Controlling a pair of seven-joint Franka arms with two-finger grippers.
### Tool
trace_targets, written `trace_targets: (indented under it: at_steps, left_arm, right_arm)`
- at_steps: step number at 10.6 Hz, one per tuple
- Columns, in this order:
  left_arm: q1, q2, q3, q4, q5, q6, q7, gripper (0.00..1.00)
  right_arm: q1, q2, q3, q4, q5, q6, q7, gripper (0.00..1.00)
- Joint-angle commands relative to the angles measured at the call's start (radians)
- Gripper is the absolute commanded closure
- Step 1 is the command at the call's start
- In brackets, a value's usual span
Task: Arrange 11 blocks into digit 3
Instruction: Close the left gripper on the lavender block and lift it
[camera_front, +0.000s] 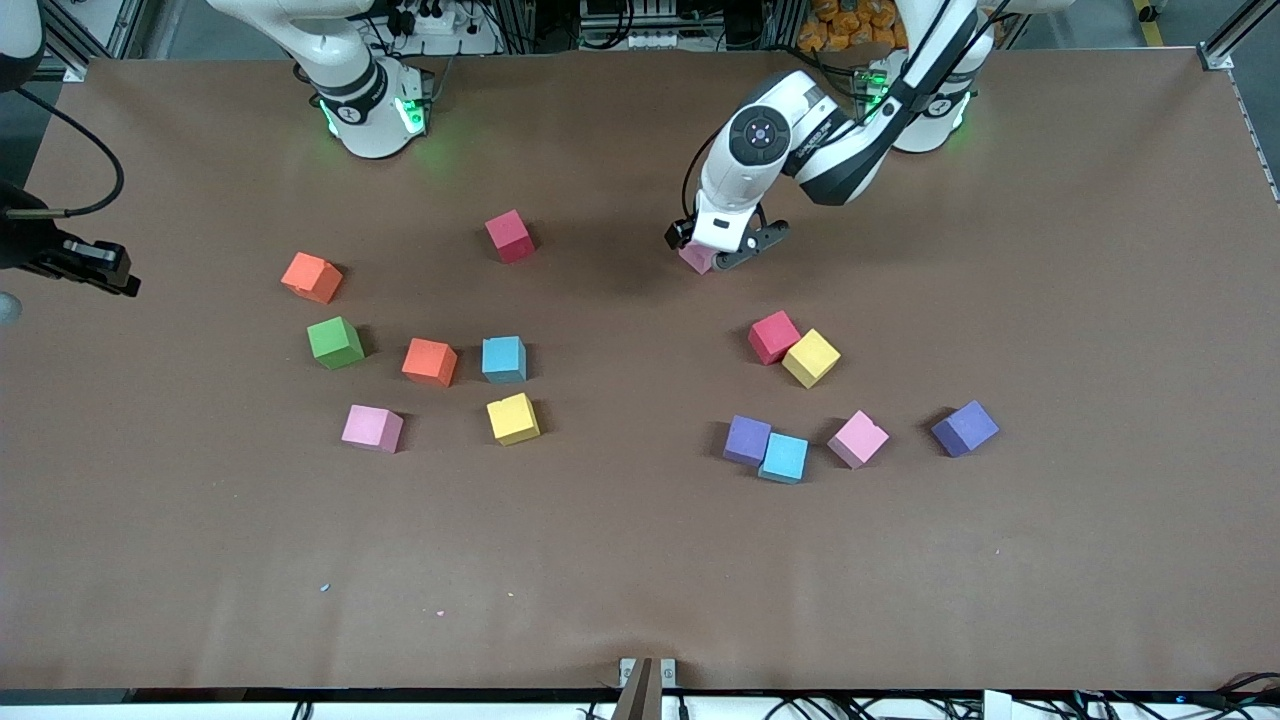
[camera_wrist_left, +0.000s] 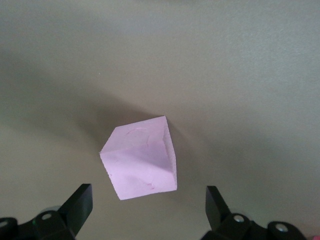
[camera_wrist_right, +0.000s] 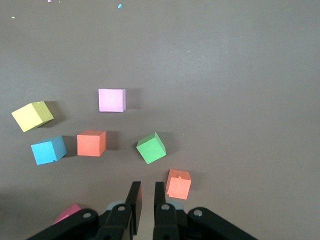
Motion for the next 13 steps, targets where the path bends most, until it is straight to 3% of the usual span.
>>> trace_targets:
  at_steps: [1,13]
  left_arm:
    - [-0.002,0.014,-0.003,-0.032,-0.010,0.062,-0.012,0.00]
    - [-0.011,0.041,0.000,-0.041,-0.003,0.096,-0.012,0.00]
  right_arm:
    - [-0.005,-0.001,0.007,0.000,-0.013,0.003,0.011,0.83]
    - [-0.005,0.009,0.007,-0.006,-0.008,0.004,0.011,0.83]
